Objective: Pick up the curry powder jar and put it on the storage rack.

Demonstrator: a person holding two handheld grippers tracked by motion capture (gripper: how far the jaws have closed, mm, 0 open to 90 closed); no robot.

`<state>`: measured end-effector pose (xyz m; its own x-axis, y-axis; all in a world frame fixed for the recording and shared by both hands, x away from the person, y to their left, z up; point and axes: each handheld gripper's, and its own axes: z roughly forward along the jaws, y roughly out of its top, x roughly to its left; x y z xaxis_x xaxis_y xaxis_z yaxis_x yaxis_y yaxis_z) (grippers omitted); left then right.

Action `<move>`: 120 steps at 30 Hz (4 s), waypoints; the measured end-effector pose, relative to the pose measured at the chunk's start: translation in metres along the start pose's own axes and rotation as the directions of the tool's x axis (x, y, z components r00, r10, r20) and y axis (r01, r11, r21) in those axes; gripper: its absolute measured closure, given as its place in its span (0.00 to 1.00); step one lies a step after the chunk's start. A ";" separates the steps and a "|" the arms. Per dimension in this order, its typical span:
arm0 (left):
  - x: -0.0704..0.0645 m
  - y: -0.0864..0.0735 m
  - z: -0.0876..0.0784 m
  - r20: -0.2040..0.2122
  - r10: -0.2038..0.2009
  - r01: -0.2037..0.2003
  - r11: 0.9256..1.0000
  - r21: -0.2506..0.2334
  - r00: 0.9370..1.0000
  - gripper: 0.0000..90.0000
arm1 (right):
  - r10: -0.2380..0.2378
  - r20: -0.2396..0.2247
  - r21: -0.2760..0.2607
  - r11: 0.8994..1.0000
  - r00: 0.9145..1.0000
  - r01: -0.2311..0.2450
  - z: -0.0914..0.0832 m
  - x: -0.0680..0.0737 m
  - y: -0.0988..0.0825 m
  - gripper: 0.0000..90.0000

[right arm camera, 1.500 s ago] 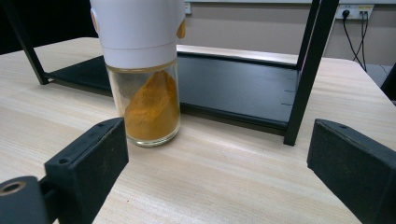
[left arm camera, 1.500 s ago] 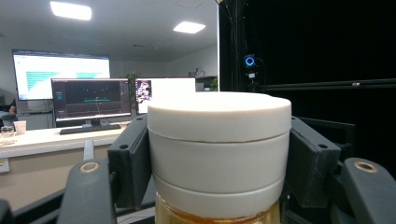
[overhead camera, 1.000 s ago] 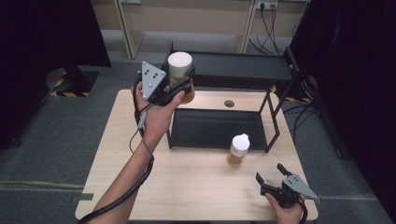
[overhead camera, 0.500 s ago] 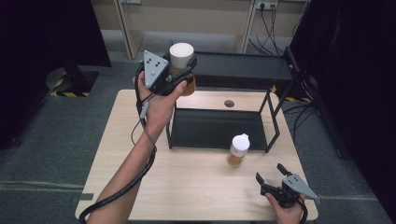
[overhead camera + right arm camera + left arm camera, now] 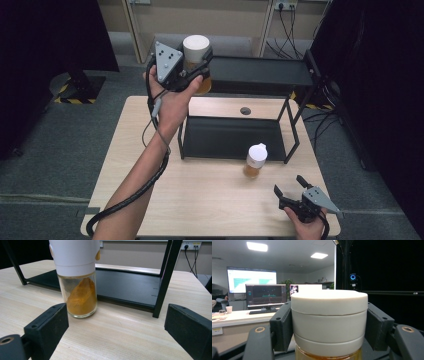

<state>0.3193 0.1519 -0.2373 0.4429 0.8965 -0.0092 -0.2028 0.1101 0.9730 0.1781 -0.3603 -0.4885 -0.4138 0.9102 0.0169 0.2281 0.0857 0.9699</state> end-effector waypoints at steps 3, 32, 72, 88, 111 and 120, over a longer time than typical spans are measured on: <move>0.000 0.004 0.002 -0.004 -0.001 0.001 1.000 -0.001 1.000 0.37 | -0.001 0.000 0.000 1.000 1.000 0.001 0.000 0.000 0.000 0.06; 0.013 0.005 0.053 -0.059 -0.005 0.009 0.998 0.065 0.998 0.37 | -0.002 -0.005 0.000 1.000 1.000 0.002 0.000 -0.001 0.000 0.06; 0.008 0.002 0.063 -0.120 0.000 0.012 0.995 0.101 0.993 0.17 | -0.017 -0.014 0.002 1.000 1.000 0.017 0.000 -0.001 0.000 0.06; 0.007 0.006 0.037 -0.102 -0.003 0.011 0.996 0.087 0.995 0.16 | -0.015 -0.014 0.002 1.000 1.000 0.015 0.000 -0.001 0.000 0.06; 0.003 -0.003 0.006 -0.068 0.012 -0.007 0.997 0.074 0.998 0.16 | -0.020 -0.016 0.002 1.000 1.000 0.020 0.000 0.000 0.000 0.06; 0.003 -0.014 -0.004 -0.048 0.009 -0.005 0.996 0.087 0.999 0.16 | -0.019 -0.013 0.000 1.000 1.000 0.019 0.000 0.000 0.000 0.06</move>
<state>0.3200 0.1542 -0.2513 0.3989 0.9169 -0.0109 -0.1284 0.0676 0.9894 0.1780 -0.3603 -0.4886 -0.4294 0.9031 0.0018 0.2199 0.1026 0.9701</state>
